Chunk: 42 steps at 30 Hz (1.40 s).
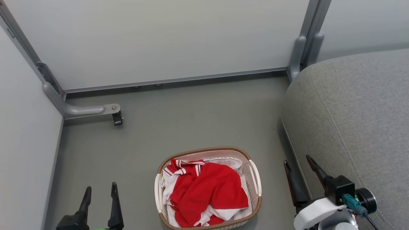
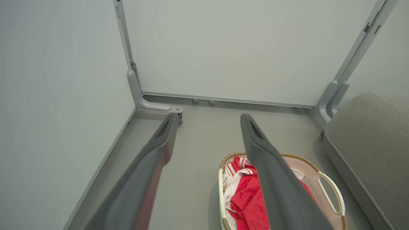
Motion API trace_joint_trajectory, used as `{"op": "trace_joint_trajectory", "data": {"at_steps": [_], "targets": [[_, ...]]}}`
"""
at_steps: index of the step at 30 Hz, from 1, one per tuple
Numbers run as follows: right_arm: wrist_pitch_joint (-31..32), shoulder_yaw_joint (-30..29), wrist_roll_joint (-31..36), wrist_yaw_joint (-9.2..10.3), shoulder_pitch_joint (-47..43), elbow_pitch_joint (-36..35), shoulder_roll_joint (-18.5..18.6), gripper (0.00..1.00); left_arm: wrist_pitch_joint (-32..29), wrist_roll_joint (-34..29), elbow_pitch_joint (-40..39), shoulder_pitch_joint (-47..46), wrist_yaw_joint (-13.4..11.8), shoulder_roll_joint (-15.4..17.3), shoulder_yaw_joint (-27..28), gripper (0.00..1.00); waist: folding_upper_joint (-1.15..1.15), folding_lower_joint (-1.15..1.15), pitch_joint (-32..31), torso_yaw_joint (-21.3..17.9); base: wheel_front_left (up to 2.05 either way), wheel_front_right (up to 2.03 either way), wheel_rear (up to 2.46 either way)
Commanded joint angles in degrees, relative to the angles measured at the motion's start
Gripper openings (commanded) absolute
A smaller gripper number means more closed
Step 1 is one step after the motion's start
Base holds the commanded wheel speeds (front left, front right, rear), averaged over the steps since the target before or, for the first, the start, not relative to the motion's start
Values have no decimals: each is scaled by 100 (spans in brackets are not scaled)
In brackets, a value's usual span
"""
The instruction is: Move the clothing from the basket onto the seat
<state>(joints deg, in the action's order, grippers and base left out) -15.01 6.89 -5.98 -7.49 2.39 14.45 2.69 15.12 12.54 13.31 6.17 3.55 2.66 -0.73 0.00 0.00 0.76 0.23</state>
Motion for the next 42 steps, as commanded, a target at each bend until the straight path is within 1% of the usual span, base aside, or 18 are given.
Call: {"op": "trace_joint_trajectory", "data": {"at_steps": [1,5,8,14,18,22,27,31,36,39,42], "targets": [[-26,-17,-7,0,-33,-23,36,100,6,-52,-15,57,-12,40,-9,100,0,0,13,1,0,0,0],[-26,-34,5,0,-8,-73,36,100,6,-50,-36,28,-15,40,-26,100,0,0,97,4,0,0,0],[-26,-60,16,0,51,-133,35,100,6,-110,-19,-96,34,40,-17,100,0,0,199,5,0,0,0],[-24,-196,59,0,205,-268,35,100,6,-306,-32,-377,82,38,-90,100,0,0,528,-11,0,0,0],[-20,-343,109,0,404,-390,36,100,5,-412,-35,-740,132,39,-169,100,0,0,948,-64,0,0,0],[-20,-587,162,0,746,-602,35,100,5,-535,92,-1374,213,40,-294,100,0,0,1607,-120,0,0,0],[-19,-841,88,0,1300,-891,35,100,5,-851,524,-2359,301,123,-637,100,0,0,2548,-319,0,0,0],[-17,-964,-14,1,1711,-1211,29,100,5,-944,991,-3039,354,185,-940,100,0,0,3171,-555,0,0,0],[-17,-1041,-115,1,1992,-1563,28,100,5,-1065,1687,-3639,389,248,-1436,100,0,0,3701,-827,0,0,0],[-16,-1048,-229,1,2069,-1764,26,100,6,-1148,2273,-4002,397,307,-1892,100,0,0,3969,-950,0,0,0],[-16,-1012,-322,1,2123,-1925,27,100,5,-1074,2819,-4332,395,338,-2264,100,0,0,4189,-1045,0,0,0]]}}
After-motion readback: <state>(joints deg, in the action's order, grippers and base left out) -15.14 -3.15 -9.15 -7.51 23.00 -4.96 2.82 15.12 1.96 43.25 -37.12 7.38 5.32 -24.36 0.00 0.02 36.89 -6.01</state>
